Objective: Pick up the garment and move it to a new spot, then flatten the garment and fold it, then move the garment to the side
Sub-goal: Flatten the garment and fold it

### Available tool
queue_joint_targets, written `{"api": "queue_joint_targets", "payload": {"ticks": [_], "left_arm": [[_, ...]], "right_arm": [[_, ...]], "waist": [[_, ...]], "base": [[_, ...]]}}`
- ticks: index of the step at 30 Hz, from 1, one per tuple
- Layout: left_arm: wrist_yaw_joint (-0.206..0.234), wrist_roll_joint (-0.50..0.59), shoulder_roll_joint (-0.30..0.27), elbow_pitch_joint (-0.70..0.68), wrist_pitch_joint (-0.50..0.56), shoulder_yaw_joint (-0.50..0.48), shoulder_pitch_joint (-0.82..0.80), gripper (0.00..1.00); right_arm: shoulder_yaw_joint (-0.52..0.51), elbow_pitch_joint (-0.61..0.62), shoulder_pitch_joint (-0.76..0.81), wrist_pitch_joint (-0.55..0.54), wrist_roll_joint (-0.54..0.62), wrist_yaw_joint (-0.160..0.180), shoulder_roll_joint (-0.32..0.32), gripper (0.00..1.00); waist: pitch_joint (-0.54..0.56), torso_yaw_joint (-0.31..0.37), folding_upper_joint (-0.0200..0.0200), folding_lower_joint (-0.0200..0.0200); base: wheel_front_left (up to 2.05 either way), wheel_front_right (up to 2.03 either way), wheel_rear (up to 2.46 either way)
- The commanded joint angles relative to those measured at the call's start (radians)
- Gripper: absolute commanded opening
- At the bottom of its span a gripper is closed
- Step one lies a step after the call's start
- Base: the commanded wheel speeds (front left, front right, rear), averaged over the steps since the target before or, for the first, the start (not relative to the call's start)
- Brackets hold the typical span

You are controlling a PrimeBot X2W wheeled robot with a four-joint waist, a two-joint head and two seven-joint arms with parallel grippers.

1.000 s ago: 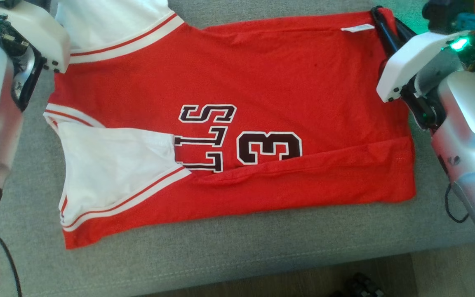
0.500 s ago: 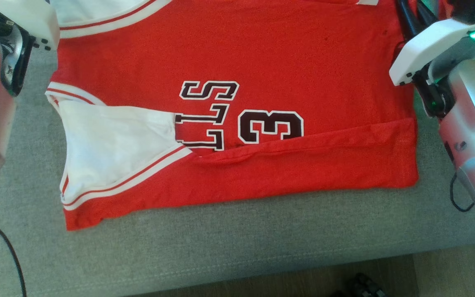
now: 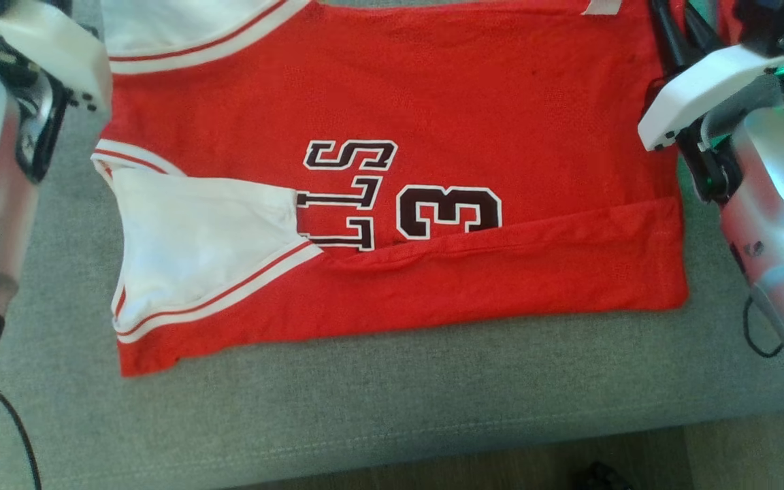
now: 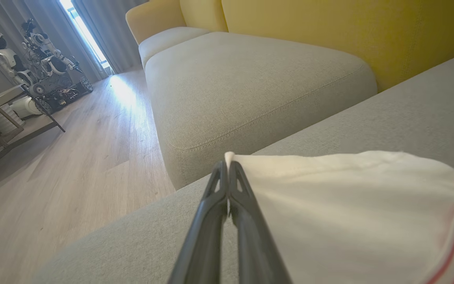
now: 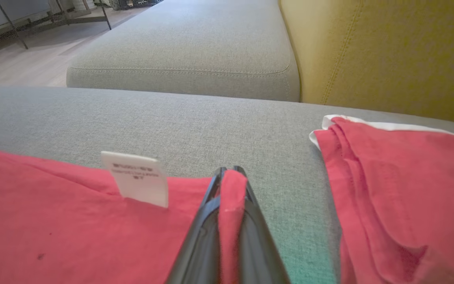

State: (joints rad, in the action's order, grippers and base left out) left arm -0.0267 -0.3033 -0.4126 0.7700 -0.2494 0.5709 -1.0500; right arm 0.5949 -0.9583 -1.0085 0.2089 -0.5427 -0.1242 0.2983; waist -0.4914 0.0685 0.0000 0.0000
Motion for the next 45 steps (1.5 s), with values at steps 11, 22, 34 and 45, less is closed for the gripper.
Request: {"api": "queue_joint_targets", "payload": {"ticks": [11, 22, 34, 45], "left_arm": [[0.009, -0.001, -0.091, -0.127, -0.012, -0.027, 0.088, 0.0], [-0.014, 0.007, -0.136, -0.226, 0.001, 0.029, 0.235, 0.0], [0.008, -0.002, -0.203, -0.356, 0.071, 0.07, 0.397, 0.0], [-0.038, -0.023, -0.254, -0.463, 0.179, 0.144, 0.518, 0.0]], "right_arm": [[0.031, 0.033, 0.091, 0.043, -0.034, -0.007, 0.048, 0.0], [0.067, 0.09, 0.189, 0.041, -0.103, -0.007, 0.102, 0.0], [0.172, 0.197, 0.3, -0.099, -0.197, -0.007, 0.181, 0.0], [0.232, 0.289, 0.359, -0.245, -0.264, -0.007, 0.276, 0.0]], "waist": [[0.065, -0.027, 0.0, 0.0], [0.169, -0.052, 0.0, 0.0], [0.26, -0.062, 0.0, 0.0], [0.286, -0.07, 0.0, 0.0]], "base": [[0.0, 0.0, 0.0], [0.0, 0.0, 0.0], [0.0, 0.0, 0.0], [0.0, 0.0, 0.0]]}}
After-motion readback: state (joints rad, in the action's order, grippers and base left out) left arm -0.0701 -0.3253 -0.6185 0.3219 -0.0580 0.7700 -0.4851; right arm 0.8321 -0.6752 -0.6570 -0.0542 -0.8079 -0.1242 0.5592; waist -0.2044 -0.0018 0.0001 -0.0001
